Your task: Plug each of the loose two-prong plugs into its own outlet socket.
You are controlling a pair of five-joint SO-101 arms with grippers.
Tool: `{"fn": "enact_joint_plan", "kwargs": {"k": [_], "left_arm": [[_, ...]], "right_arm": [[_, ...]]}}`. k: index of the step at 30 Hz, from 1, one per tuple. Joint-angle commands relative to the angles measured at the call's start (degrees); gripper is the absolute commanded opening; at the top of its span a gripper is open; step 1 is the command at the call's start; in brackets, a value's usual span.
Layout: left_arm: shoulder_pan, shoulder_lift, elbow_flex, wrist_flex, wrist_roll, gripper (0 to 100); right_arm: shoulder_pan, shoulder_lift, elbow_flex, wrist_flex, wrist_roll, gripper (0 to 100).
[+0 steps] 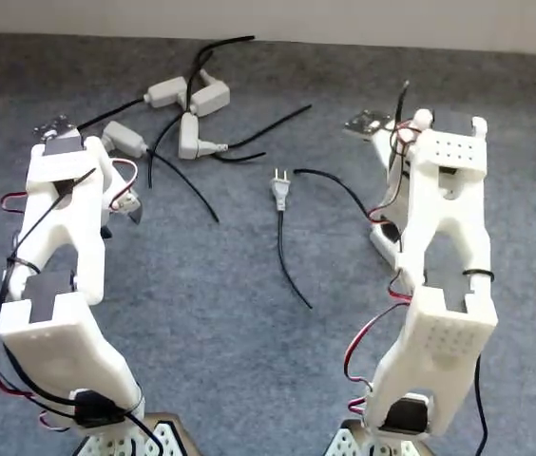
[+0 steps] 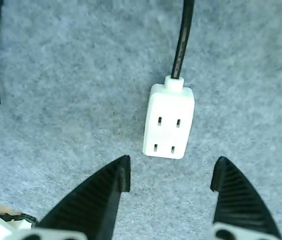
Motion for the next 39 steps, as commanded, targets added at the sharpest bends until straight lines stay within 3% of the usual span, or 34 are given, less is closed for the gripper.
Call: {"fn": "enact_joint_plan", "kwargs": {"k": [1,17,21,24,30,34,39], "left_arm": [[0.7,-2.9,-0.2,-0.4,0.6,18],[0.7,-2.9,-0.2,-0.5,0.6,18],[0.7,-2.9,-0.2,-0.5,0.6,18],[0.7,-2.9,-0.2,-0.5,0.6,18],[0.7,-2.9,-0.3,-0.6,0.6,18],[0.0,-2.9,-0.4,-0.7,0.6,18],[-4.9,-2.9,-0.8,-0.7,1.1,18]], "right_arm": [[0.7,-0.9,0.0,0.2,1.0,26.3],[-0.4,13.3,-0.7,-5.1,0.8,25.9],[0.7,15.3,-0.7,-10.7,-4.5,19.5],[0.6,14.9,-0.7,-13.5,-13.5,11.7],[-5.9,8.9,-3.8,-5.1,-49.5,9.1],[-15.3,7.3,-8.3,2.2,-61.4,9.1],[-26.2,4.2,-11.2,2.0,-68.9,9.1]]}}
